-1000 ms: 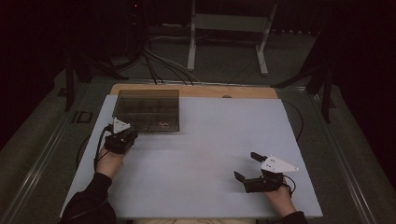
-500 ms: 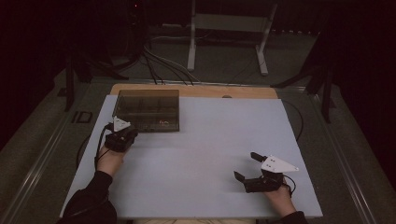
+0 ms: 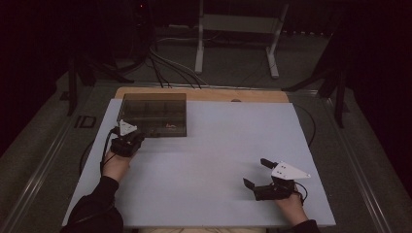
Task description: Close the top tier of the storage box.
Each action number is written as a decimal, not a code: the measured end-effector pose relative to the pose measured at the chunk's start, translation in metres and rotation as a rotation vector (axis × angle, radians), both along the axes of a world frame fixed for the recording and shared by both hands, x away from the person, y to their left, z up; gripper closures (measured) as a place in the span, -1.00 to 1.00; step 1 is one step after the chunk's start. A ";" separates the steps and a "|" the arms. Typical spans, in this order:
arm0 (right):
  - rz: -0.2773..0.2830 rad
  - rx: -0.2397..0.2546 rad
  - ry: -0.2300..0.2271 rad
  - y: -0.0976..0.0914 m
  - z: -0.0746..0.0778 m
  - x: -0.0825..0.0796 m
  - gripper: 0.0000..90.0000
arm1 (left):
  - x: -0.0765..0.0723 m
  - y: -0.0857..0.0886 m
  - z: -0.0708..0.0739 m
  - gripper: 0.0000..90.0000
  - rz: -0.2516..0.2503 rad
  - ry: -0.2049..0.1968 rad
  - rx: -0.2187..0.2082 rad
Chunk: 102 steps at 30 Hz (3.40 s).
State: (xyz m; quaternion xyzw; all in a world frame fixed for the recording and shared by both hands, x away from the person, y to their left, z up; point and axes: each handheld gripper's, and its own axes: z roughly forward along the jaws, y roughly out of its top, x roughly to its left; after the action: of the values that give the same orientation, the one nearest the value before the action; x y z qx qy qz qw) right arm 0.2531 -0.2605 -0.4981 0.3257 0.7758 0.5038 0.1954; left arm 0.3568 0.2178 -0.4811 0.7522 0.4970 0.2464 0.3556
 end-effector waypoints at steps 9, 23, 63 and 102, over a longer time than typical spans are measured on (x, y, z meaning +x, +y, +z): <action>0.000 -0.001 -0.001 0.000 0.000 0.000 -0.93 | 0.003 -0.002 0.002 0.99 0.000 -0.009 0.004; 0.000 0.000 0.001 0.000 0.000 0.000 -0.93 | 0.007 -0.002 0.002 0.99 0.009 -0.009 0.008; -0.002 0.005 0.002 -0.001 0.000 0.000 -0.93 | 0.027 -0.007 0.002 0.99 0.020 -0.014 0.024; -0.001 0.002 -0.003 -0.001 0.001 0.000 -0.93 | 0.020 -0.010 0.008 0.98 0.012 0.002 0.005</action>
State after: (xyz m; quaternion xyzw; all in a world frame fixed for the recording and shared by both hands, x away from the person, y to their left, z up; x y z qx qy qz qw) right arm 0.2528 -0.2618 -0.4975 0.3255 0.7747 0.5052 0.1966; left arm 0.3764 0.2079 -0.4736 0.7505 0.5010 0.2491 0.3516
